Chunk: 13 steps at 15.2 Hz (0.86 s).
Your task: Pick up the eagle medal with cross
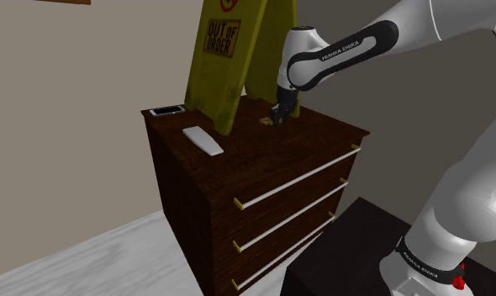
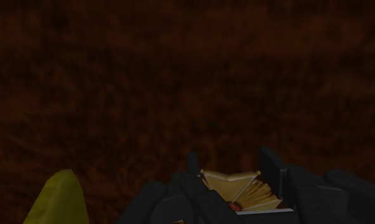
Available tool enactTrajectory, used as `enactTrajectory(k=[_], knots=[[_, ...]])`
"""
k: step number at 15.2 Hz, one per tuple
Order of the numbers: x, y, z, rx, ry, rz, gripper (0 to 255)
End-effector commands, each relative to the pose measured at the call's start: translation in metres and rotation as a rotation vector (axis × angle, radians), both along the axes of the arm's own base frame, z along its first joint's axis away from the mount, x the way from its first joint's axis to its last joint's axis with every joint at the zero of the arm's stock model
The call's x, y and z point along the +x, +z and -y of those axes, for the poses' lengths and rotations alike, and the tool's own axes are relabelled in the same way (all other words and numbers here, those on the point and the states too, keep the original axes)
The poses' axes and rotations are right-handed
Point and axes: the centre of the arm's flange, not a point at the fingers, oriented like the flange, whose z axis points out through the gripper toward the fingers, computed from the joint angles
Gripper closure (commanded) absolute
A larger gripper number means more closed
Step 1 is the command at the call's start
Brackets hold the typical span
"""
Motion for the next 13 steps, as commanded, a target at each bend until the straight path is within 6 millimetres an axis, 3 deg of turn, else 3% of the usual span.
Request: enactTrajectory(k=[1,11,13], knots=[[0.000,0.010,0.000,0.000,0.000,-0.001,255],[0.000,0.063,0.000,0.000,0.000,-0.001,255],[0.000,0.064,0.000,0.000,0.000,-0.001,255]])
